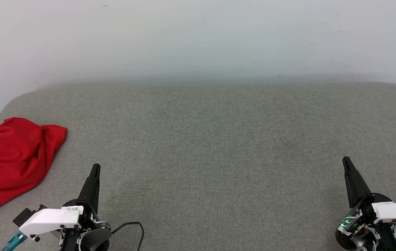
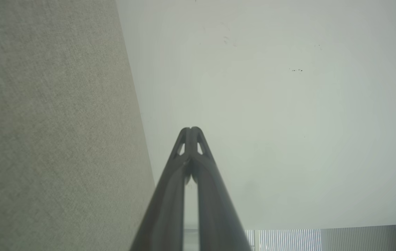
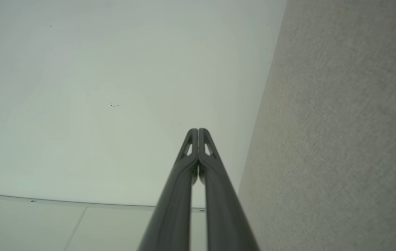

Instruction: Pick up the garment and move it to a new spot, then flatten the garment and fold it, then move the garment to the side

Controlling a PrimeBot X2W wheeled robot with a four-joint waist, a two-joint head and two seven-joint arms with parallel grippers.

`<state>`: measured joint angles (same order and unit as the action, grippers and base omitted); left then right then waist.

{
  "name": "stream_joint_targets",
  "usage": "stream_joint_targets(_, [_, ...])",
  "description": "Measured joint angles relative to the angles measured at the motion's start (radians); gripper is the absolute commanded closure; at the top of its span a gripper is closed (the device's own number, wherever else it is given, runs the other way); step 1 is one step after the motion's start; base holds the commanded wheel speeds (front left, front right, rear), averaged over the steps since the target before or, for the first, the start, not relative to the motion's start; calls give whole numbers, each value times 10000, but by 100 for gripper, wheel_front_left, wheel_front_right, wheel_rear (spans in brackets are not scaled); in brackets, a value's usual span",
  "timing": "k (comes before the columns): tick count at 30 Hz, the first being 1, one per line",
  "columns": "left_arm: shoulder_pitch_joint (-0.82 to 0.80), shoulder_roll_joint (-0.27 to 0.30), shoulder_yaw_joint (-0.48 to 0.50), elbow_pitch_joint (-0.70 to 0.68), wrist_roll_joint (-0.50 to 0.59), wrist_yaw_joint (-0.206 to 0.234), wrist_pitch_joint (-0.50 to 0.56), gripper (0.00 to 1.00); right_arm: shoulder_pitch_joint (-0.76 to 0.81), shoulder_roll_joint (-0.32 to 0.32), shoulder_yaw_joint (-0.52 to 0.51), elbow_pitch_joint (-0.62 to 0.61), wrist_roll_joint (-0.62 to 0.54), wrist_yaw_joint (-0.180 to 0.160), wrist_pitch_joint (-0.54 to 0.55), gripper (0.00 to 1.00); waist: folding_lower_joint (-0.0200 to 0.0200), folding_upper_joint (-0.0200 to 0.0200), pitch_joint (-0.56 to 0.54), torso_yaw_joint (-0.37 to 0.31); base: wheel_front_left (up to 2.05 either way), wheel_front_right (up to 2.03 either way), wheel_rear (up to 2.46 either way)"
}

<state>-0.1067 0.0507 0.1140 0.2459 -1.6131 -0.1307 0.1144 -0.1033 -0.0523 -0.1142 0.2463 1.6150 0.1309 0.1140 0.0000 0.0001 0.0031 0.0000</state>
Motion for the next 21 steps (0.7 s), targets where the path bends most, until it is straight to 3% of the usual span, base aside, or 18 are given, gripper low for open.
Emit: stream_joint_targets(21, [0, 0, 0, 0, -2, -2, 0, 100, 0, 0, 2, 0, 0, 0, 0, 100, 0, 0, 0, 0, 0, 0, 0])
